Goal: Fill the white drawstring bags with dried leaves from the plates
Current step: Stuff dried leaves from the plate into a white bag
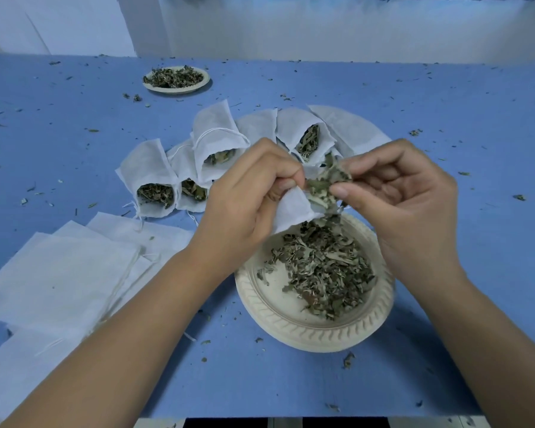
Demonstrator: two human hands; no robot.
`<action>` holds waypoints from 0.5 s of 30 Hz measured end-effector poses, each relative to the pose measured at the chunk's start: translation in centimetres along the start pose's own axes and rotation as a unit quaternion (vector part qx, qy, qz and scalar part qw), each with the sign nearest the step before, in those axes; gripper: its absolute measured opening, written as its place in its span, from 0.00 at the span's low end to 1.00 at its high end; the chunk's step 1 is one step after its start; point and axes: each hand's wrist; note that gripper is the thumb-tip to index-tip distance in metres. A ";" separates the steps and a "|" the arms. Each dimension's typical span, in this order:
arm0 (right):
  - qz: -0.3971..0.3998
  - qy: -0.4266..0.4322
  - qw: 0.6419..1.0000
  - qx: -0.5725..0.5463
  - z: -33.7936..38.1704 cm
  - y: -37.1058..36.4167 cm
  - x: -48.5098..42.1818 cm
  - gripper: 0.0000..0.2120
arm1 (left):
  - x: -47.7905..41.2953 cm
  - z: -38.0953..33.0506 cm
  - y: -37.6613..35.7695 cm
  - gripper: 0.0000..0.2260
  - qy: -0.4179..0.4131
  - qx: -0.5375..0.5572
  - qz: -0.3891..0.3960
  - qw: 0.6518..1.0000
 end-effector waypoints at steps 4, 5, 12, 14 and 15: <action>0.065 0.034 0.989 0.132 -0.1 -0.3 0.5 0.11 | 0.2 0.2 0.0 0.10 0.000 -0.003 -0.009 1.000; 0.069 0.043 0.984 0.159 -0.2 -0.2 0.4 0.10 | 0.2 0.2 0.0 0.10 -0.002 -0.001 -0.009 1.000; 0.151 0.140 0.940 0.271 -0.1 0.4 -0.2 0.05 | 0.0 -0.3 0.0 0.10 -0.015 0.004 -0.010 1.000; 0.151 0.139 0.955 0.214 0.4 0.8 -0.5 0.12 | 0.0 -0.1 0.0 0.10 -0.005 -0.009 -0.021 1.000; 0.161 0.144 0.956 0.199 0.6 1.0 -0.6 0.15 | 0.0 0.0 0.1 0.10 0.000 -0.013 -0.025 1.000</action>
Point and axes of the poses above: each hand's wrist, its own x-axis away from the middle knuckle, its own y-axis out of the back of the hand, z = x × y, and after that the axes turned 7 degrees about -x, right-handed
